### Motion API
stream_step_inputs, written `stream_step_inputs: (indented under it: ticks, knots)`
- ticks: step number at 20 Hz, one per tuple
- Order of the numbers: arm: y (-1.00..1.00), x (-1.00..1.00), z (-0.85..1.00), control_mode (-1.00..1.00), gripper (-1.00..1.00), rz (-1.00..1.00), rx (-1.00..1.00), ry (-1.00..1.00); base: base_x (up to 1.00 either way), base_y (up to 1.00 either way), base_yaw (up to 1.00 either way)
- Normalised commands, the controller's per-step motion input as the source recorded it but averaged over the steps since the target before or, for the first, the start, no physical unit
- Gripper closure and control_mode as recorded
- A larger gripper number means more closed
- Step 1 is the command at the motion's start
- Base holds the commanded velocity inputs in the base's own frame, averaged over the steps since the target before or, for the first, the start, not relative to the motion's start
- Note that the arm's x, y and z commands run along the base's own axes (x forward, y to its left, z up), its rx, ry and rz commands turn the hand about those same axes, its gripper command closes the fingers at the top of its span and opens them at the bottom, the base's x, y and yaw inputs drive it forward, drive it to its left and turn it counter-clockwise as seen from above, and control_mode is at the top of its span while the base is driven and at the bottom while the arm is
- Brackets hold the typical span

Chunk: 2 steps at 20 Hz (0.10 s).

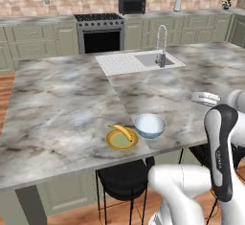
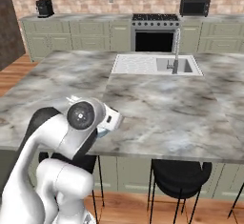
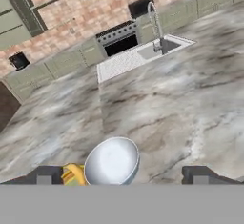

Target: Take the smaller bowl and place it next to the appetizer plate on the dining counter , and place the larger bowl next to the plate with cooked food.

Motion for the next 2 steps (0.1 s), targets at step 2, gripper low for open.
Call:
stream_step_inputs:
  ticks: [2]
  knots:
    - [-0.54, -0.13, 0.60, -1.00, -1.00, 0.00, 0.00, 0.00, 0.00, 0.00, 0.00]
